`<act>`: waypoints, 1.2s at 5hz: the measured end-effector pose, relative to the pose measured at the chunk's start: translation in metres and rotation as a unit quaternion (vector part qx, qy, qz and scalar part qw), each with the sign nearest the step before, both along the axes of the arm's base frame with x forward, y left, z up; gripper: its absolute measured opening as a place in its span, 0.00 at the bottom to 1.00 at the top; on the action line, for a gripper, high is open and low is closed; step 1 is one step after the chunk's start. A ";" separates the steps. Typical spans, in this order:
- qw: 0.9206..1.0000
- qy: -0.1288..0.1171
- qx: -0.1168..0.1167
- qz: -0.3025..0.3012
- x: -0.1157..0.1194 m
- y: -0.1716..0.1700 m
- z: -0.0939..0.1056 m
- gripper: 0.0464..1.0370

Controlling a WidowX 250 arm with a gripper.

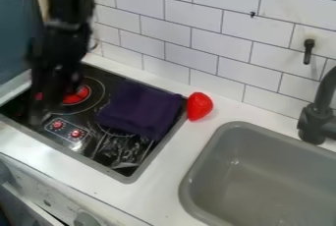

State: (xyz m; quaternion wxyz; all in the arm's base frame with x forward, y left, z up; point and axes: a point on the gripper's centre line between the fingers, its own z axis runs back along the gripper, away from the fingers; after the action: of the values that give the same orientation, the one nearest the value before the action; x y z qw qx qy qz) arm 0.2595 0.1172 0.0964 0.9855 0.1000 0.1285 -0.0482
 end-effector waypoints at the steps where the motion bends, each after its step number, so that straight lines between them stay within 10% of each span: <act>1: 0.999 -0.025 -0.041 -0.012 0.018 -0.037 0.021 0.26; 3: 0.983 0.001 -0.182 0.031 0.030 -0.123 0.025 0.26; 4: 0.979 0.011 -0.202 0.031 0.029 -0.161 0.023 0.26; 6: 0.991 0.044 -0.124 0.018 0.024 -0.180 -0.010 0.26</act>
State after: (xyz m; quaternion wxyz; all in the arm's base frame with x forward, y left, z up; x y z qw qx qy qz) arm 0.2833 -0.0625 0.0866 0.9843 -0.0272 0.1670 -0.0501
